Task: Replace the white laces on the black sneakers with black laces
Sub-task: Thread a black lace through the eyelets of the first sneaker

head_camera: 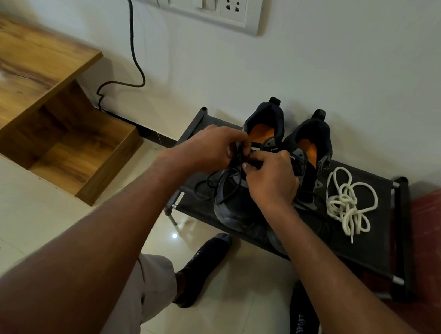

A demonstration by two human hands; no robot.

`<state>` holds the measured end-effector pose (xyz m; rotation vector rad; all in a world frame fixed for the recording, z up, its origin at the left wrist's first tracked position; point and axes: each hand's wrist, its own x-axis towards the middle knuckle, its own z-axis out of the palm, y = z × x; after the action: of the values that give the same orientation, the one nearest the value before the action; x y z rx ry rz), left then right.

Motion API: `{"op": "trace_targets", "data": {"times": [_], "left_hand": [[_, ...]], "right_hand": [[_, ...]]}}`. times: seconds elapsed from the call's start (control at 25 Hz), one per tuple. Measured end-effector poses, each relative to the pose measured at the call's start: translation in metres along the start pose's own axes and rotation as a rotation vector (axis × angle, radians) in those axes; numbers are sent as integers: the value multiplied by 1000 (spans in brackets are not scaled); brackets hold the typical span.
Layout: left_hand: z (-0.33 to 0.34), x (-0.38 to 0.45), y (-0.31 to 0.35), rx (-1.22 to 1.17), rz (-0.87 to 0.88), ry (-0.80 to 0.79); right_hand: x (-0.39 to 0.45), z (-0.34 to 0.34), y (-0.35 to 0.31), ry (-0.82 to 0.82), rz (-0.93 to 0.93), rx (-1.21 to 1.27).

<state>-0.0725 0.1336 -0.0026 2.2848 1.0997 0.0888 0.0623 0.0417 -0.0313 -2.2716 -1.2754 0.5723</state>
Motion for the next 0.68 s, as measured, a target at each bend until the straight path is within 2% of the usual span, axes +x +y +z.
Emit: {"op": "trace_targets", "data": {"times": [0.2,0.36,0.44,0.68], "left_hand": [[0,-2,1,-28,1,0],[0,-1,1,-30,0,0],[0,-1,1,-27,1,1],[0,-2,3,-43,-10,-11]], "right_hand": [[1,6,3,51,-36,-26],[16,9,8,-70,36,146],[17,7,8,-112,48,153],[2,7,6,65,-87,-48]]}}
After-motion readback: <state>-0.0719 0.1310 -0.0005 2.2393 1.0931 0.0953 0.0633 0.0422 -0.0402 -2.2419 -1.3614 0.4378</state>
